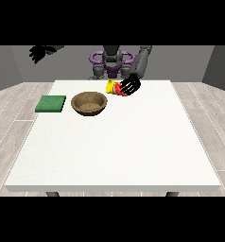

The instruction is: Pick the cup and pour the ball into the bowl, then pick the bowl and place it on the pad

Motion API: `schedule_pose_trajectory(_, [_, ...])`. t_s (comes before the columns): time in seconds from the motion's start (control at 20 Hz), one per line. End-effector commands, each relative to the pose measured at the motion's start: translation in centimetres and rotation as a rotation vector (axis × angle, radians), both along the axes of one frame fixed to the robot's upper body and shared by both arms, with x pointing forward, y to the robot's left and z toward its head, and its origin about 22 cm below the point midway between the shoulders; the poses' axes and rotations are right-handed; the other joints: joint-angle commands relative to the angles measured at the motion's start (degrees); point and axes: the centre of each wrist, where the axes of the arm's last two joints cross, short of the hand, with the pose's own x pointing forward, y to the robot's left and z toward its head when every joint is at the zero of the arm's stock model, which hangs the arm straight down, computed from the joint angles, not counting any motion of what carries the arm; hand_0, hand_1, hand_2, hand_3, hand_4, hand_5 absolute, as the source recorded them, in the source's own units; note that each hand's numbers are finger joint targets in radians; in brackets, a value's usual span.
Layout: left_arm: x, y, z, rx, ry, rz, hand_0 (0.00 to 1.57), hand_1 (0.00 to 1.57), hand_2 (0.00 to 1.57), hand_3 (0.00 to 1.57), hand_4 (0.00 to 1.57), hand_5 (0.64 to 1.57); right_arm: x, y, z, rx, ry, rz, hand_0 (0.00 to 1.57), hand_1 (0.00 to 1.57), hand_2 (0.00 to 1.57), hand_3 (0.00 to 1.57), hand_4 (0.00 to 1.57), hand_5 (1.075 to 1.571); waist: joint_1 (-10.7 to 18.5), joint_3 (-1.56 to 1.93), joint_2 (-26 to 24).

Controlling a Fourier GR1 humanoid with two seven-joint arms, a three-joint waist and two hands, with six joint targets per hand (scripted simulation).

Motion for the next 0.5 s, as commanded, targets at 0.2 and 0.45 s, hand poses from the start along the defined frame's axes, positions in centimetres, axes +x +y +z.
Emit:
schedule_pose_trajectory(0.2, [3.8, 2.0, 2.6, 0.600, -0.008, 0.049, 1.22, 1.22, 1.57, 1.46, 1.14, 1.568, 2.7, 0.5, 1.6, -0.029, 0.067, -0.023, 0.00, 0.00, 0.00, 0.00, 0.61, 1.566, 1.5, 0.37, -4.4])
schedule_pose_trajectory(0.45, [4.3, -5.0, 3.0, 0.751, 0.152, 0.006, 1.17, 1.17, 1.57, 1.35, 1.06, 1.569, 0.3, -2.1, -1.8, -0.039, 0.205, -0.116, 0.00, 0.00, 0.00, 0.00, 0.64, 1.566, 6.0, 0.11, -11.2])
